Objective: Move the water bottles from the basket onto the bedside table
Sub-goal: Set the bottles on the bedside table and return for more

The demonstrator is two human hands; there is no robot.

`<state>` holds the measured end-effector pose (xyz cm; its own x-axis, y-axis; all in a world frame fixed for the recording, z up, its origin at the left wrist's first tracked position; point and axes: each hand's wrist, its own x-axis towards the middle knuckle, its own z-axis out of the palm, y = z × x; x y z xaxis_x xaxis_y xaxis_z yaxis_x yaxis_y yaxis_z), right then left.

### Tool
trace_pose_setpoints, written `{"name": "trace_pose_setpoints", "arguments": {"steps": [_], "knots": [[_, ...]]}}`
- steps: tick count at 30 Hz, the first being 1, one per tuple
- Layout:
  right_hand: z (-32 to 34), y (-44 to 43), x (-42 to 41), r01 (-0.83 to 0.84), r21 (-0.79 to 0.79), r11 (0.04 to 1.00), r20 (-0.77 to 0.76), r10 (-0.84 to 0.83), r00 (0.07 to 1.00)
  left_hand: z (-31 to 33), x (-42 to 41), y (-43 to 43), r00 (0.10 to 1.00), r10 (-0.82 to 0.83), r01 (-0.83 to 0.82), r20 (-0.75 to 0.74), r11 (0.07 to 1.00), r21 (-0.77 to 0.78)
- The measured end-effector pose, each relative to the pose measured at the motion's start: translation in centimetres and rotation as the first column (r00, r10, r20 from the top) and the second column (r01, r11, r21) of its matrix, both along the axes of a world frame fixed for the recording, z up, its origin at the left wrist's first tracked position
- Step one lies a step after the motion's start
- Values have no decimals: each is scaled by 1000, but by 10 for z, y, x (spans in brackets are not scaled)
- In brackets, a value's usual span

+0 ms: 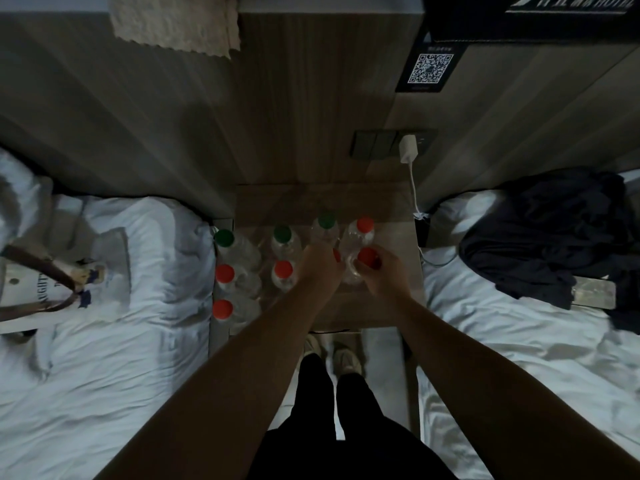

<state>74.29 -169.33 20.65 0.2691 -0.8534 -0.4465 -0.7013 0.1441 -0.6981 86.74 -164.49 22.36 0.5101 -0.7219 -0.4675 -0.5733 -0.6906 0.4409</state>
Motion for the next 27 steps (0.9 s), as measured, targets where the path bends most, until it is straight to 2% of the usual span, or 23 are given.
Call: {"name": "trace_pose_setpoints", "arguments": {"steps": [4,12,18,21,23,27], "knots": [[-2,1,-5,25,8,1000,-3,-25,1000,0,4,-2,999,-13,13,32,1000,9],[-2,2,-11,-61,53,997,-30,62,998,1,-7,6,999,36,-36,-18,999,-33],[8,6,-21,-77,103,992,20,76,997,13,-14,22,983,180,-180,-39,984,2],[23,14,-29,-122,120,985,-21,126,992,35,-20,40,982,185,-187,-30,980,-73],[33,21,-39,-221,129,967,-112,236,965,48,-27,60,986,164,-163,0,975,-149],[57,39,-64,-447,-10,895,-107,443,890,66,-49,114,987,161,-155,-11,927,-342]]}}
